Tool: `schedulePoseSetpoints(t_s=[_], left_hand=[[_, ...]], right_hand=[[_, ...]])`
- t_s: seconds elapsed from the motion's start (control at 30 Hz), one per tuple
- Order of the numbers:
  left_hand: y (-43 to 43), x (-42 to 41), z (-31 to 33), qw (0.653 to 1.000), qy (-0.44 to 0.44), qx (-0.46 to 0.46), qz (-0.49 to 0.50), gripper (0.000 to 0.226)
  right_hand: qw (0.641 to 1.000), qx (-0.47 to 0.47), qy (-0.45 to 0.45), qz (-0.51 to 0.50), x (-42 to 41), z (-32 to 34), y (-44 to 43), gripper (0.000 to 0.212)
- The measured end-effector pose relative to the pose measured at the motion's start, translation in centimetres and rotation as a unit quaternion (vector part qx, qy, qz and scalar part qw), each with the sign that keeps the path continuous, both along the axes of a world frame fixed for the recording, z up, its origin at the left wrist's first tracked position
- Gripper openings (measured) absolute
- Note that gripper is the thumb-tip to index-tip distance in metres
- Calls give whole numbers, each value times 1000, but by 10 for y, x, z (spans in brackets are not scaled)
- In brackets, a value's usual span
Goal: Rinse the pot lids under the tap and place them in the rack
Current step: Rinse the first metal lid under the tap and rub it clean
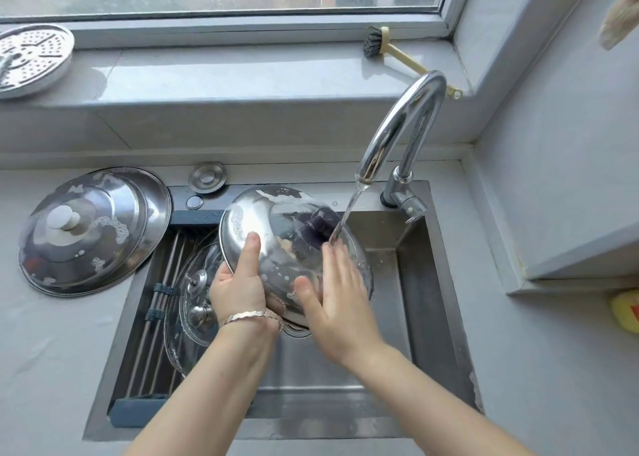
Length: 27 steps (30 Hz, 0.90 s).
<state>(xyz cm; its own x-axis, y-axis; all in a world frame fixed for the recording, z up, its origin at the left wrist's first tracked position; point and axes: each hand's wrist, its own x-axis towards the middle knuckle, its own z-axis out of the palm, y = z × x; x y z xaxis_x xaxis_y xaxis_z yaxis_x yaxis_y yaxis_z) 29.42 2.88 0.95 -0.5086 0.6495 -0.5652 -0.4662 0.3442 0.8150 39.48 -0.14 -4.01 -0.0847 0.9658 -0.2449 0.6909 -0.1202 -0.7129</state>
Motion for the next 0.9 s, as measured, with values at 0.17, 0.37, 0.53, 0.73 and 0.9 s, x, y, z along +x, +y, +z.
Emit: schedulePoseSetpoints(t_s=[0.17, 0.37, 0.53, 0.73, 0.9], left_hand=[[-5, -3, 4, 999, -14, 34, 7, 23], [-3, -2, 4, 999, -27, 45, 5, 25], [-5, -6, 0, 998, -38, 53, -22, 20], [-12, -9, -4, 986, -25, 65, -155, 8], [-16, -11, -6, 968, -11, 65, -242, 15]], right_hand=[[988, -77, 54, -123, 21, -5, 23, 70], [997, -14, 15, -75, 13, -5, 16, 75], [998, 40, 9, -43, 14, -11, 10, 79], [987, -58, 110, -106, 57, -36, 55, 47], [981, -56, 159, -101, 76, -12, 91, 34]])
